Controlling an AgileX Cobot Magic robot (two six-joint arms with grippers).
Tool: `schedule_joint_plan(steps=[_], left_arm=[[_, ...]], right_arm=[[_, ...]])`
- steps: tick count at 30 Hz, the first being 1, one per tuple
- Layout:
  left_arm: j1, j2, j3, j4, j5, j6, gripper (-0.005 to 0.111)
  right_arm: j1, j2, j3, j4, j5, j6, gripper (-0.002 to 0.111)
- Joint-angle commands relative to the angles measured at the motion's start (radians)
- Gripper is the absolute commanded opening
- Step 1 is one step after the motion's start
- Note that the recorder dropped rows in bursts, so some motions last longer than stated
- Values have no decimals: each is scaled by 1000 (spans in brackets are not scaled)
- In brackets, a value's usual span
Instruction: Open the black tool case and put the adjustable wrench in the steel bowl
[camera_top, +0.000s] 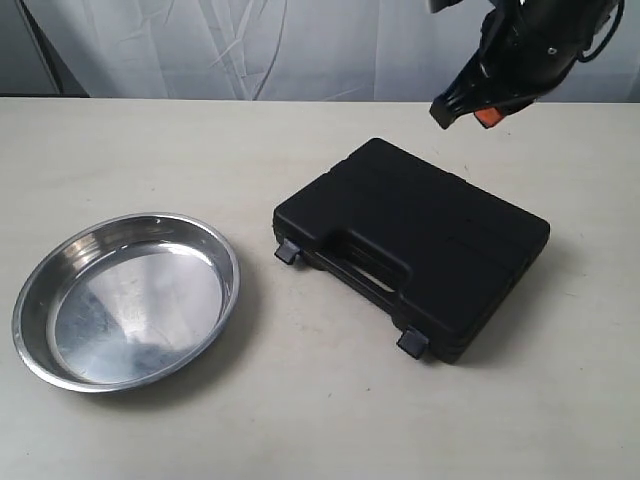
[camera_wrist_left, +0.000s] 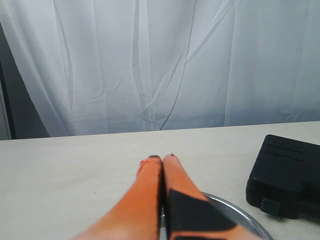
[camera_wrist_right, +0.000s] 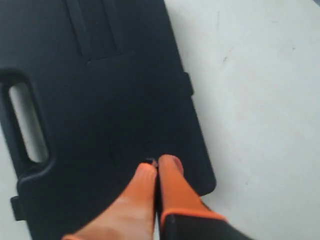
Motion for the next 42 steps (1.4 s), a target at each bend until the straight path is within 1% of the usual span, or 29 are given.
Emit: schedule_joint_plan(steps=[1,5,7,8,10,13,14,15,20,26,28,30,34,35,42], left_arm=[[-7,-5,4,-1,1,-1,0],[-7,-5,4,-1,1,-1,0],[-7,-5,4,-1,1,-1,0],[-7,-5,4,-1,1,-1,0],[-7,-5,4,-1,1,-1,0],[-7,-5,4,-1,1,-1,0],[-7,-5,4,-1,1,-1,0],[-7,-5,4,-1,1,-1,0],[-7,-5,4,-1,1,-1,0],[-7,-5,4,-1,1,-1,0],[-7,-5,4,-1,1,-1,0],[-7,-5,4,-1,1,-1,0],[-7,-5,4,-1,1,-1,0],[-7,-5,4,-1,1,-1,0],[-7,-5,4,-1,1,-1,0]], right_arm=[[-3,12,-1,157,33,-76,0],[1,88,10,308,35,-131,0],[14,139,26,365,33,-174,6],[22,161,35,376,31,-192,10],[46,211,47,382,19,-201,24],[81,290,49,383,16,-201,49],[93,312,49,385,15,-201,53],[106,333,49,387,12,-201,54],[158,403,49,374,-44,-201,51],[178,423,49,285,-74,-151,51],[178,423,49,266,-90,-136,49],[178,423,49,259,-86,-136,38],[178,421,49,258,-82,-136,-1],[178,421,49,260,-77,-136,1],[178,405,49,262,-56,-136,0]])
